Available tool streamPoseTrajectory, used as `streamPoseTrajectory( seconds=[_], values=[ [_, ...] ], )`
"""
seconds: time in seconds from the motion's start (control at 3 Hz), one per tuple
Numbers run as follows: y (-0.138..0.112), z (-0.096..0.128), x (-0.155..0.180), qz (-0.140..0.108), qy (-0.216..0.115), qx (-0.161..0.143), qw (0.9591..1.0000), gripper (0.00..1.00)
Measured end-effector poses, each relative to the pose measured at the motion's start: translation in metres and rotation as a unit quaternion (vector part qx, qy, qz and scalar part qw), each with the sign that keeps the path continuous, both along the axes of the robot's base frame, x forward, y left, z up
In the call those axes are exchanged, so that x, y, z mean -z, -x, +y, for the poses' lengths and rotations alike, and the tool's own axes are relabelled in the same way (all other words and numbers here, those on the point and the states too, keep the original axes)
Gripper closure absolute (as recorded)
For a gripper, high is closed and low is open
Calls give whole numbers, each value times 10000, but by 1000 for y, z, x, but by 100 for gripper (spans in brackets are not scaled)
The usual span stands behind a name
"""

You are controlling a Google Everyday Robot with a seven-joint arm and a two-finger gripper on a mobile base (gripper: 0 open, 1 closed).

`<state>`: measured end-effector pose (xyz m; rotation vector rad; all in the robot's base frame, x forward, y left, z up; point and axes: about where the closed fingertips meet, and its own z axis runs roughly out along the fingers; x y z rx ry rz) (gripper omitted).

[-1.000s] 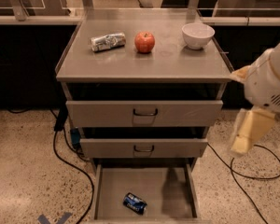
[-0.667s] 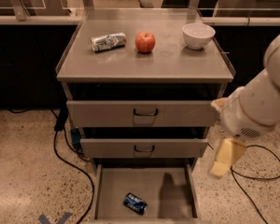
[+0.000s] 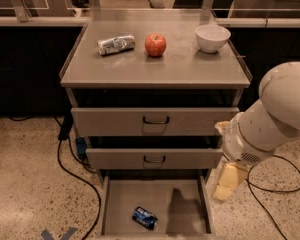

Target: Pick pepsi can from bottom drawer and place on counter

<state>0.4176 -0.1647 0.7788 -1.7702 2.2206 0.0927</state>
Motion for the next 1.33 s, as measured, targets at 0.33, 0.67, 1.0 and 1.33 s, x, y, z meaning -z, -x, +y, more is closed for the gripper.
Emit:
streamPoseTrajectory(
  seconds=[0.33,0.67,1.0,1.33],
  values=[
    [11,10,33,-32,-229,-73,9997,0],
    [37,15,91,298,-455,-26,9985,0],
    [54,30,148,474,-456,-44,9978,0],
    [66,47,197,361,-166,-107,9992,0]
  ],
)
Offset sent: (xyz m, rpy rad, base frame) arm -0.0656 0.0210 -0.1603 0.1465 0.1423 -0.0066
